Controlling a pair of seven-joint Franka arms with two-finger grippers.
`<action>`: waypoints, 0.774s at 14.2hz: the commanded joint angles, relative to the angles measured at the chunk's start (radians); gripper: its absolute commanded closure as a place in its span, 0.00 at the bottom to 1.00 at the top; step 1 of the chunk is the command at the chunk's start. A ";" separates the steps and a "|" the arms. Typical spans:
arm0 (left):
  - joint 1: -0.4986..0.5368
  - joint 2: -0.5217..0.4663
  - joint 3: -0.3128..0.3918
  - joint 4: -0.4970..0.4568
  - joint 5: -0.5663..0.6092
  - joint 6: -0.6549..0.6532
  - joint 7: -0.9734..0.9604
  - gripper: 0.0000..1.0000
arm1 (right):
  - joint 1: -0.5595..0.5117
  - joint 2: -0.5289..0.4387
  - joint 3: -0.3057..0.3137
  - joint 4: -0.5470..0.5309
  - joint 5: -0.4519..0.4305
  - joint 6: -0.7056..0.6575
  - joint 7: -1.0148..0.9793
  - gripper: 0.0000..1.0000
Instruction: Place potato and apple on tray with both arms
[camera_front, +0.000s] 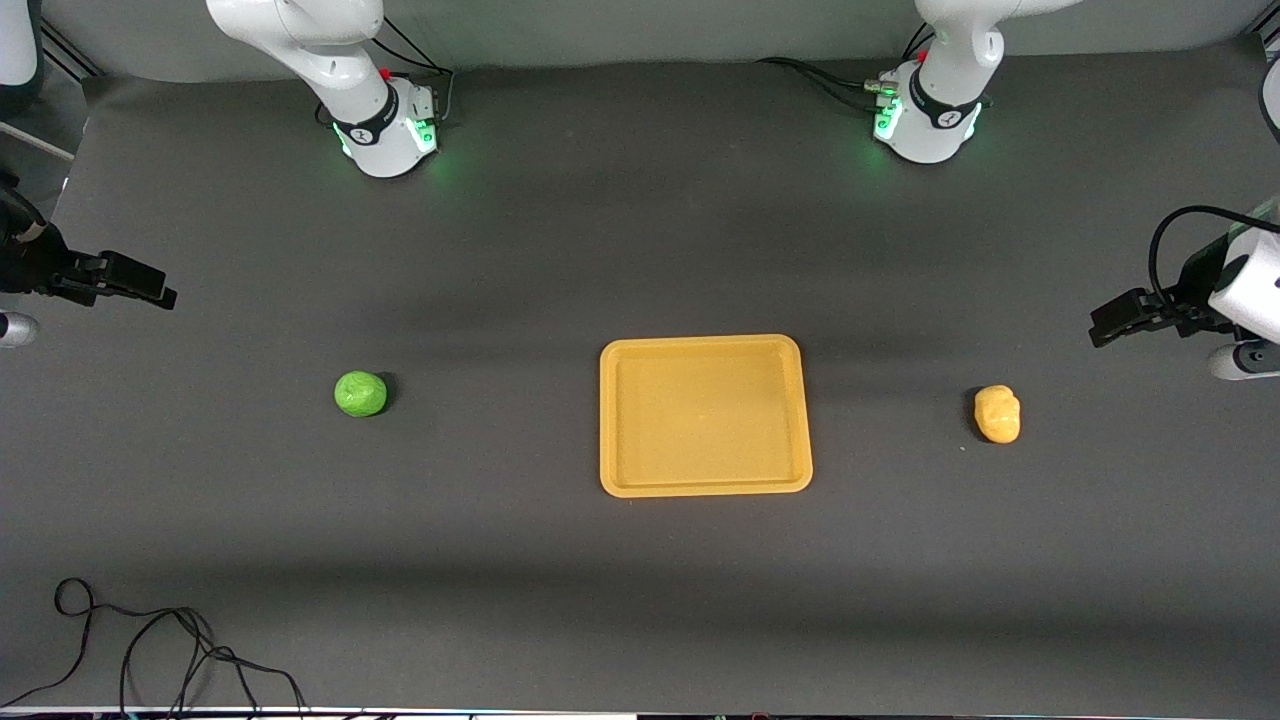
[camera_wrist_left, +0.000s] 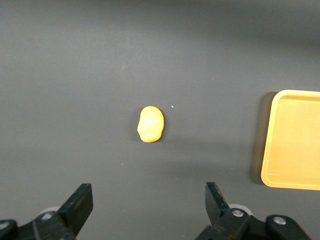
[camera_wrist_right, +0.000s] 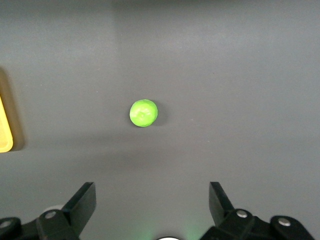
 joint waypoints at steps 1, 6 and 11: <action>-0.007 0.010 0.003 0.027 0.005 -0.023 -0.004 0.00 | 0.009 0.015 -0.008 0.028 -0.001 -0.002 -0.015 0.00; -0.007 0.010 0.003 0.027 0.005 -0.023 -0.004 0.00 | 0.012 0.016 -0.008 0.034 -0.002 0.004 -0.006 0.00; -0.012 0.022 0.003 0.027 0.008 -0.023 0.001 0.00 | 0.011 0.018 -0.008 0.033 -0.002 0.004 -0.020 0.00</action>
